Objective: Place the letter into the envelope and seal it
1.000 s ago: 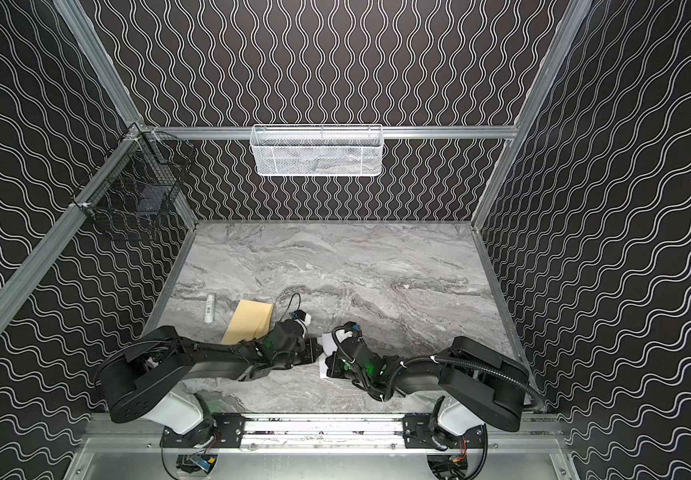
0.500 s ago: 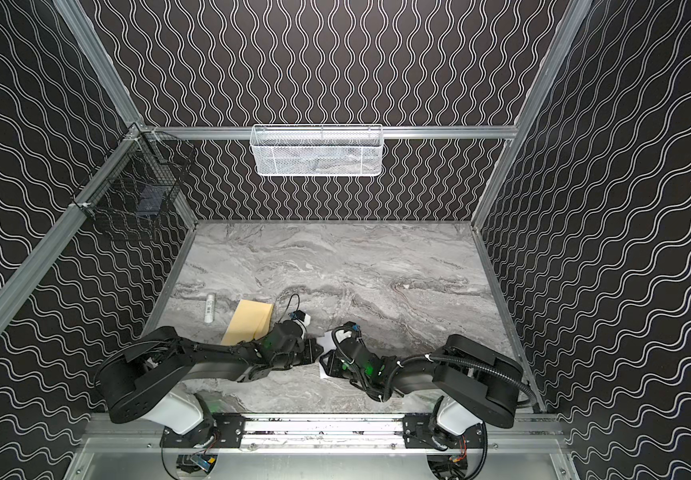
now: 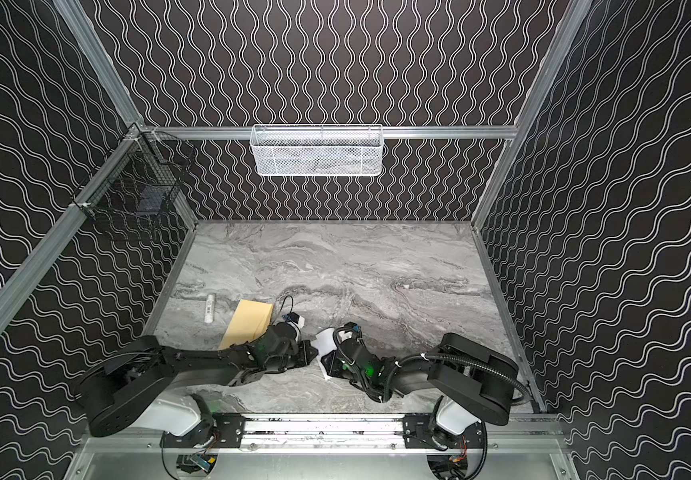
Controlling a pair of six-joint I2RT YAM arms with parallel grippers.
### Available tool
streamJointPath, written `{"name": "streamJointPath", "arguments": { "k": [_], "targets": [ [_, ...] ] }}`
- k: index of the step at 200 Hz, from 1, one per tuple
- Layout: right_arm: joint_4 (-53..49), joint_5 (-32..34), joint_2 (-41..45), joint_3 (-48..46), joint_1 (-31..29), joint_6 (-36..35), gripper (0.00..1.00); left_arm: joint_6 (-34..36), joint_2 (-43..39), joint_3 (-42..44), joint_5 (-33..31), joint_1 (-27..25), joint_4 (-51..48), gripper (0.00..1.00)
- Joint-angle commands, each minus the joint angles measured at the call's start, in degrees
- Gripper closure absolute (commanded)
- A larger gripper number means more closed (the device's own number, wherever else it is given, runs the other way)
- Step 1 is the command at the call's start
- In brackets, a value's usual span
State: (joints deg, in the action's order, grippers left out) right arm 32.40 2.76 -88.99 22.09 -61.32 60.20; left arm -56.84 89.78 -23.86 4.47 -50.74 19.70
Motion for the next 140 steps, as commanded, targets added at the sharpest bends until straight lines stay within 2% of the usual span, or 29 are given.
{"name": "streamJointPath", "arguments": {
  "k": [1,37,56,96,140],
  "targets": [
    [-1.73,-0.12,-0.25,-0.27,-0.03,0.61,0.82,-0.46,-3.25,-0.55,-1.69,0.81,-2.21,1.00],
    [-1.56,0.02,-0.05,-0.98,-0.10,0.85,0.84,-0.60,-7.38,-2.14,-1.89,1.16,-4.44,0.98],
    [-1.03,-0.10,0.04,-1.26,-0.03,0.97,0.84,-0.57,-4.57,-3.21,-2.00,1.18,-4.34,0.97],
    [-1.81,-0.13,0.46,-1.09,-0.04,0.62,0.85,-1.42,3.24,-3.13,-1.07,0.95,3.16,0.97],
    [-1.00,-0.33,0.04,-1.50,-0.12,1.05,0.85,-1.84,5.67,-3.04,-1.67,0.73,6.31,0.95]
  ]
}}
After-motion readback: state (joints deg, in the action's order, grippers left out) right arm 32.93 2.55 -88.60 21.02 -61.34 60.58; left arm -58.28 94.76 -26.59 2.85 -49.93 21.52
